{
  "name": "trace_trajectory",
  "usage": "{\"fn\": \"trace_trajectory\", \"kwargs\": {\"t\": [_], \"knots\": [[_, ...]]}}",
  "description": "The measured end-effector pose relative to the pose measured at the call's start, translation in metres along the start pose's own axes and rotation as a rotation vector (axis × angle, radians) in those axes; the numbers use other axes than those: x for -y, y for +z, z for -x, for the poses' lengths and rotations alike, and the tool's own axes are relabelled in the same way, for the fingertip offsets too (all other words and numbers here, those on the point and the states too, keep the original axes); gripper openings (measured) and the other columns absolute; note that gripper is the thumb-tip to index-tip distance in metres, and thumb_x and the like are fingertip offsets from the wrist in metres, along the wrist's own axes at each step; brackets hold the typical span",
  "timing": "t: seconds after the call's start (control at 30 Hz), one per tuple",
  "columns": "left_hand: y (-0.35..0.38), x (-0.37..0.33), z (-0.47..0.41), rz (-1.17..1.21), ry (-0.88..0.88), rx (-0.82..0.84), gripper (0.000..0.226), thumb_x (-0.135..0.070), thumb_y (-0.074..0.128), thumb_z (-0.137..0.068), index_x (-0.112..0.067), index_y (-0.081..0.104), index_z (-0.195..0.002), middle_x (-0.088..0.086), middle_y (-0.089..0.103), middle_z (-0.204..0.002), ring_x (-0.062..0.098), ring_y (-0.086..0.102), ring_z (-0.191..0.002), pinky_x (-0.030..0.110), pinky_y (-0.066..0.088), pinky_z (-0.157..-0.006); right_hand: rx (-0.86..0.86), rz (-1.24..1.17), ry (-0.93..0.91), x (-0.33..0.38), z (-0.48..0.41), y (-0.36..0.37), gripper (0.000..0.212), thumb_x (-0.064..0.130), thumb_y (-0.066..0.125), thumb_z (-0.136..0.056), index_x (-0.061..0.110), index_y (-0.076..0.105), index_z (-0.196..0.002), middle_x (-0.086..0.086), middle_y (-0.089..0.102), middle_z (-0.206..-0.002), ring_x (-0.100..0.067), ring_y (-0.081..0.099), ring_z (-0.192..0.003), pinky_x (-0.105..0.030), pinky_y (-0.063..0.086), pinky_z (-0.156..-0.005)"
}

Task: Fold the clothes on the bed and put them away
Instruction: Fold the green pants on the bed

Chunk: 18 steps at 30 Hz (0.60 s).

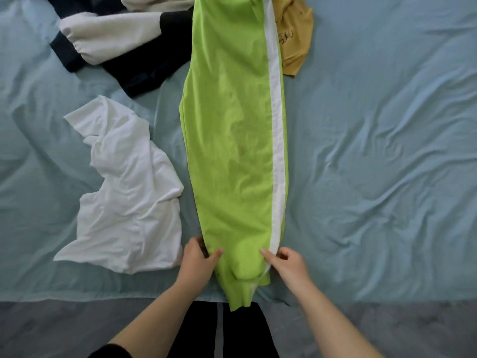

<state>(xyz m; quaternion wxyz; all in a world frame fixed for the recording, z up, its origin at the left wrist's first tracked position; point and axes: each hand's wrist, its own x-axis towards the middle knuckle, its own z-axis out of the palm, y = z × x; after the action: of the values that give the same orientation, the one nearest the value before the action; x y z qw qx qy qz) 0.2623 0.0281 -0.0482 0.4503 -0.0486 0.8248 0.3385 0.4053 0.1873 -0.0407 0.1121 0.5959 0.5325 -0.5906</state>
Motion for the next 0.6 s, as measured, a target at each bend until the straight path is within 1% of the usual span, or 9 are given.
{"fn": "trace_trajectory", "kwargs": {"t": [0.03, 0.1, 0.17, 0.23, 0.3, 0.37, 0.5, 0.53, 0.6], "knots": [[0.003, 0.003, 0.005, 0.072, -0.058, 0.055, 0.040, -0.019, 0.077, -0.080, -0.014, 0.049, -0.109, 0.007, 0.061, -0.112, 0.025, 0.060, -0.108, 0.034, 0.050, -0.086, 0.059, 0.017, 0.018, -0.004, 0.004, 0.000, 0.024, 0.019, 0.077, -0.080, 0.007, 0.059, -0.070, -0.003, 0.050, -0.060, -0.012, 0.042, -0.058, -0.022, 0.033, -0.049], [0.009, 0.009, 0.013, 0.158, -0.141, 0.161, 0.041, -0.014, 0.076, -0.080, -0.014, 0.051, -0.112, 0.001, 0.064, -0.109, 0.019, 0.062, -0.104, 0.028, 0.051, -0.079, 0.089, 0.039, 0.004, -0.008, 0.008, 0.000, 0.016, 0.014, 0.075, -0.082, 0.001, 0.066, -0.077, -0.001, 0.057, -0.064, -0.010, 0.047, -0.061, -0.020, 0.037, -0.053], [0.016, 0.012, 0.016, 0.265, -0.204, 0.235, 0.045, -0.011, 0.075, -0.081, -0.010, 0.053, -0.120, 0.003, 0.065, -0.114, 0.021, 0.063, -0.106, 0.036, 0.053, -0.090, 0.015, 0.041, -0.038, -0.009, 0.008, 0.002, 0.015, 0.011, 0.072, -0.084, -0.004, 0.068, -0.081, -0.006, 0.063, -0.069, -0.014, 0.052, -0.066, -0.027, 0.041, -0.061], [0.020, 0.012, 0.019, 0.363, -0.237, 0.267, 0.037, -0.009, 0.071, -0.085, -0.007, 0.059, -0.120, 0.007, 0.068, -0.116, 0.023, 0.065, -0.106, 0.043, 0.051, -0.096, -0.056, 0.006, -0.048, -0.009, 0.009, 0.005, 0.012, 0.010, 0.069, -0.086, -0.002, 0.069, -0.084, -0.010, 0.068, -0.076, -0.017, 0.057, -0.070, -0.033, 0.046, -0.066], [0.023, 0.010, 0.023, 0.436, -0.253, 0.250, 0.019, -0.011, 0.067, -0.089, -0.012, 0.065, -0.108, 0.007, 0.070, -0.112, 0.022, 0.067, -0.102, 0.038, 0.053, -0.092, -0.074, 0.001, -0.044, -0.012, 0.011, 0.008, 0.010, 0.012, 0.067, -0.088, 0.002, 0.067, -0.084, -0.009, 0.069, -0.079, -0.019, 0.059, -0.072, -0.036, 0.050, -0.069], [0.026, 0.008, 0.026, 0.493, -0.288, 0.224, 0.011, -0.018, 0.064, -0.092, -0.019, 0.064, -0.103, 0.005, 0.070, -0.111, 0.022, 0.066, -0.103, 0.038, 0.055, -0.087, -0.059, 0.006, -0.045, -0.015, 0.010, 0.011, 0.009, 0.013, 0.065, -0.089, 0.006, 0.063, -0.085, -0.010, 0.069, -0.082, -0.020, 0.060, -0.075, -0.036, 0.050, -0.070], [0.031, 0.006, 0.032, 0.519, -0.340, 0.158, 0.017, -0.026, 0.060, -0.095, -0.016, 0.061, -0.109, 0.005, 0.068, -0.107, 0.024, 0.066, -0.097, 0.034, 0.059, -0.065, -0.080, 0.025, -0.038, -0.022, 0.009, 0.013, 0.016, 0.014, 0.067, -0.088, 0.008, 0.052, -0.090, -0.019, 0.064, -0.090, -0.024, 0.058, -0.080, -0.043, 0.049, -0.077], [0.033, 0.007, 0.034, 0.488, -0.350, 0.151, 0.020, -0.026, 0.060, -0.095, -0.014, 0.060, -0.111, 0.007, 0.067, -0.107, 0.026, 0.066, -0.097, 0.036, 0.059, -0.065, -0.095, 0.047, -0.027, -0.026, 0.010, 0.014, 0.019, 0.014, 0.067, -0.088, 0.007, 0.050, -0.091, -0.021, 0.061, -0.091, -0.026, 0.057, -0.081, -0.044, 0.048, -0.079], [0.035, 0.014, 0.040, 0.373, -0.364, 0.155, 0.029, -0.026, 0.061, -0.094, -0.009, 0.059, -0.118, 0.010, 0.065, -0.112, 0.029, 0.064, -0.100, 0.045, 0.060, -0.074, -0.082, 0.080, 0.015, -0.039, 0.015, 0.013, 0.020, 0.011, 0.065, -0.089, 0.003, 0.047, -0.095, -0.026, 0.060, -0.096, -0.035, 0.059, -0.088, -0.047, 0.047, -0.082]]}}
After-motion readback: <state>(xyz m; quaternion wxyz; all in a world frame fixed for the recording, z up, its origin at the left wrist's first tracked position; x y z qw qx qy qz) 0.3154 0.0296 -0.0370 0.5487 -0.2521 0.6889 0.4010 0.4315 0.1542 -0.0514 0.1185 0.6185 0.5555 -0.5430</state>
